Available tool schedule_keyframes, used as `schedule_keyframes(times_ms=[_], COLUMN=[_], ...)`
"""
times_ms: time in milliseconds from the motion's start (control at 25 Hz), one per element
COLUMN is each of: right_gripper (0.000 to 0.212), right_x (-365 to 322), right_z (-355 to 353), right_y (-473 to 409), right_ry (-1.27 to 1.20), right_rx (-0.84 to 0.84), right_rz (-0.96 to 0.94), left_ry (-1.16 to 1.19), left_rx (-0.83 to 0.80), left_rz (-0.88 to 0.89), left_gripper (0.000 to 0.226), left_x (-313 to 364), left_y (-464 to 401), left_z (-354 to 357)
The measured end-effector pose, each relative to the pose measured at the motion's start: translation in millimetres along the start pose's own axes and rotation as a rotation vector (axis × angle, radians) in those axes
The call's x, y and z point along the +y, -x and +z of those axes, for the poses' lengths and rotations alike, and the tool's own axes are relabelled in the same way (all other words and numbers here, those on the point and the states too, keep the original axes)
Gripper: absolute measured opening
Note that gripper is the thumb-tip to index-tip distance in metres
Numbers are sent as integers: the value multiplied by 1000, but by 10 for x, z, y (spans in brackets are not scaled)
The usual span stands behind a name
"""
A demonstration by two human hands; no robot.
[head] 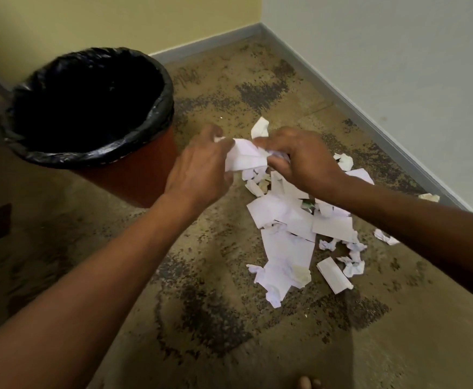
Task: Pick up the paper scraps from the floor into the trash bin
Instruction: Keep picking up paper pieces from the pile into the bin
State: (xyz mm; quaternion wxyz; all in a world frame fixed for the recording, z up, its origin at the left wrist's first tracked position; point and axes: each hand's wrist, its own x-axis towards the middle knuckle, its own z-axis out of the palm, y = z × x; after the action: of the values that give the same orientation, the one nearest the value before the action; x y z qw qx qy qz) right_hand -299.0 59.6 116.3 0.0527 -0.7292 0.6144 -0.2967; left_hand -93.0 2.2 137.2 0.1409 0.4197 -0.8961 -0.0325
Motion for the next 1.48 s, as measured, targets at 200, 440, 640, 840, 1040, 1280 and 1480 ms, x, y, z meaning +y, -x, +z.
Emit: schedule_keyframes(times_ms=[200,440,640,840,1040,1280,1480], right_gripper=[33,40,44,54,48,40,29], right_x=[-538,-1226,-1377,-1366,-1343,-1349,-1338], right_z=[80,519,949,943,875,863,752], right_y=[-783,-1674,-1847,-1814,-1785,-1822,-1822], right_ry=[-25,-73,-60,-94,-109,-117,-100], right_rx=[108,85,-40,-85,-140,-233,-221], right_rz=[-183,-313,-278,-256,-220,-259,-270], left_ry=[-17,3,68,110,173,173,94], left_rx=[209,358,272,267,249,233,247], left_rz=[-155,-368,-462,-472,-508,-515,-397], left_gripper=[53,54,59,68,81,81,61], left_x=[-528,-1326,-1607,-1659,-1668,-1650,-1477], left_y=[76,220,366,377,355,295,253], left_z=[-542,-939,-848,-810,-767,-772,-842])
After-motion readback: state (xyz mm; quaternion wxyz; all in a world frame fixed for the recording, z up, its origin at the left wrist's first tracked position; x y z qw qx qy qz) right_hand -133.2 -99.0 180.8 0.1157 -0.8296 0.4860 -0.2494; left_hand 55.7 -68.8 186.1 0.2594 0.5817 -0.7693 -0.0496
